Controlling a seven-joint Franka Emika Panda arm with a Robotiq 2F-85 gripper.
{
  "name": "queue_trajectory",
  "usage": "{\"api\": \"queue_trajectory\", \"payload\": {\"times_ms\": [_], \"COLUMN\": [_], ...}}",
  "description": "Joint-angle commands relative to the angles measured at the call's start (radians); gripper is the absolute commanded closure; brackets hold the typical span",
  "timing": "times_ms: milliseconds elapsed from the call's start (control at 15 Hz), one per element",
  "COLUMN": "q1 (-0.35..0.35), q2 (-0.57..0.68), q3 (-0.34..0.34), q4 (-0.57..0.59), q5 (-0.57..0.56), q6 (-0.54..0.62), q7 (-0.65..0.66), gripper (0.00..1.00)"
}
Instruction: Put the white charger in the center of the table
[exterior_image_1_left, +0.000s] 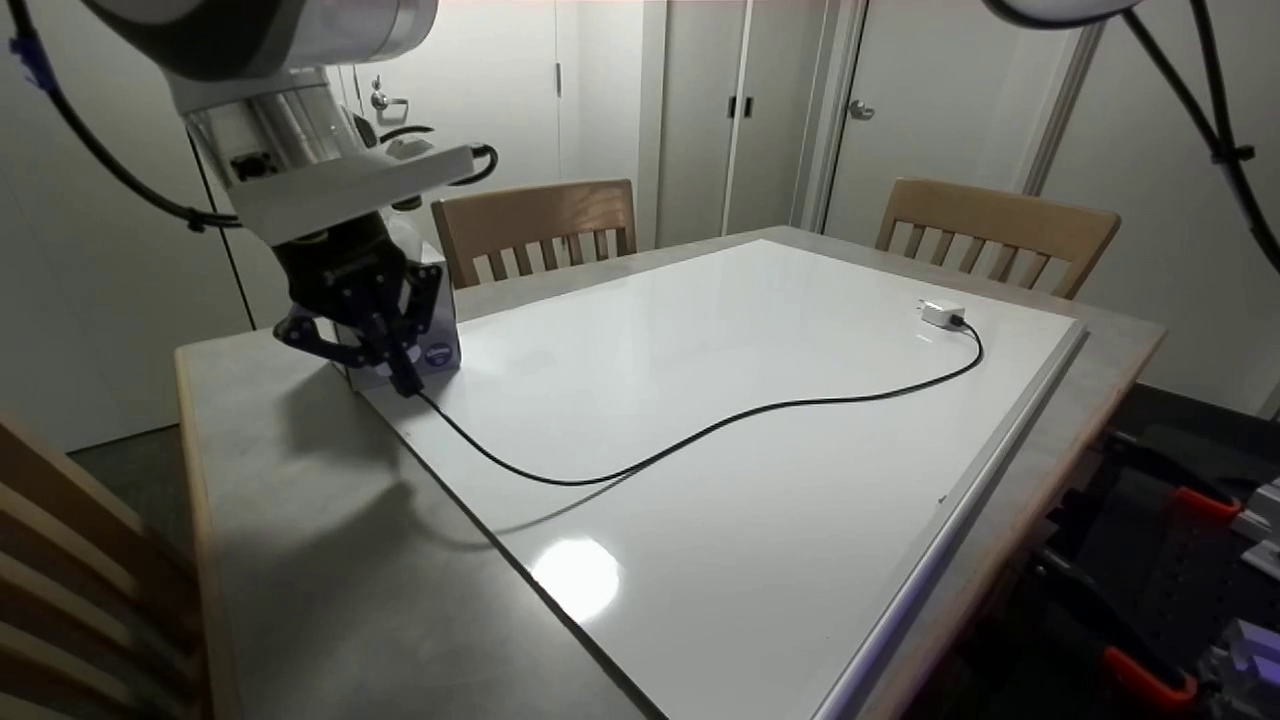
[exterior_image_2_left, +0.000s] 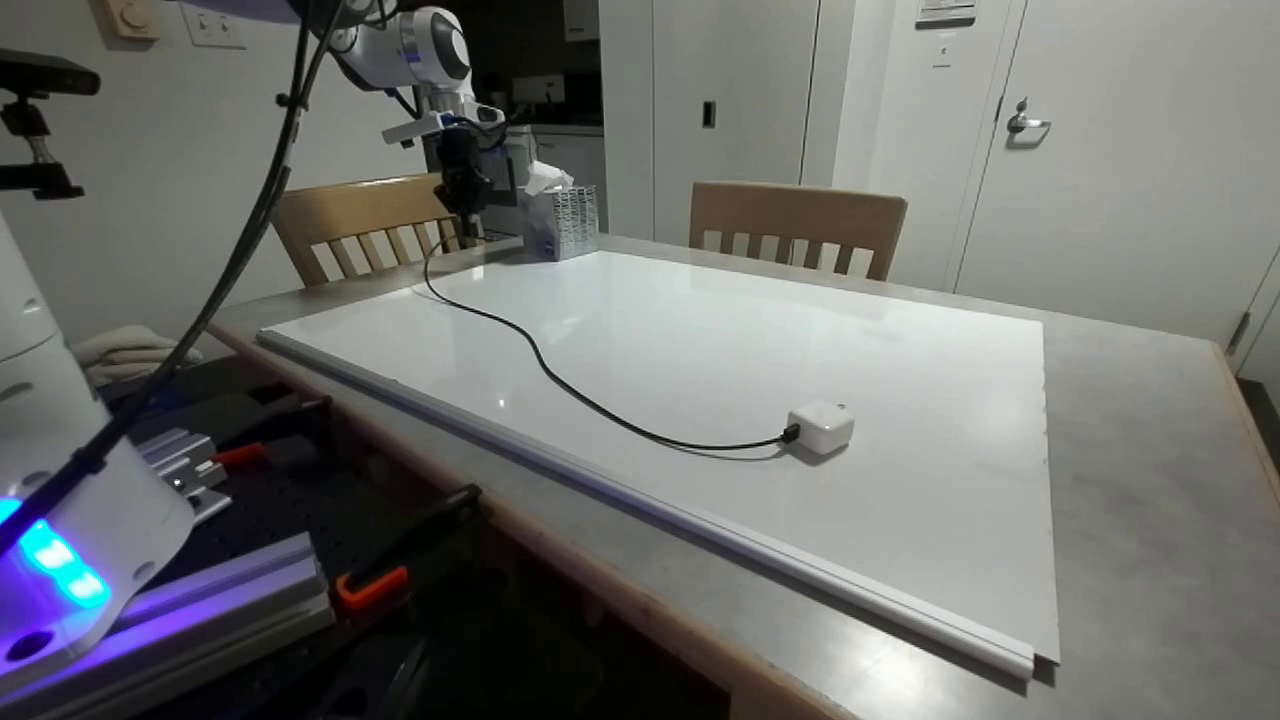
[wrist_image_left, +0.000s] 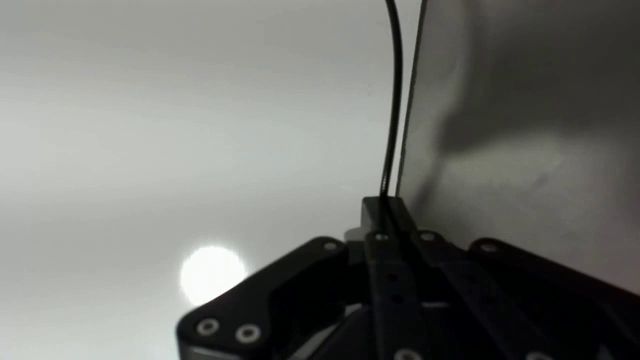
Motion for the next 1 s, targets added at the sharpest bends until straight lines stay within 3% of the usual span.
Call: {"api": "queue_trajectory", "payload": {"times_ms": [0,333,600,667,933], "q1": [-0.013,-0.042,-0.073,-0.046,-0.046], "q2": [-0.039,-0.067,-0.126,-0.034,-0.035], "q3": [-0.006,0.002,-0.003,-0.001,0.0], "q4": [-0.078,-0.179,-0.331,-0.175,-0.185], "q5": [0.036,0.092,0.137,0.105,0.105], "q6": [-0.052,-0.059,-0.012,-0.048,-0.047], "q7": [0.174,0.437,0.658,0.581,0.596], "gripper": [0.99,0.99,0.99,0.99,0.97]}}
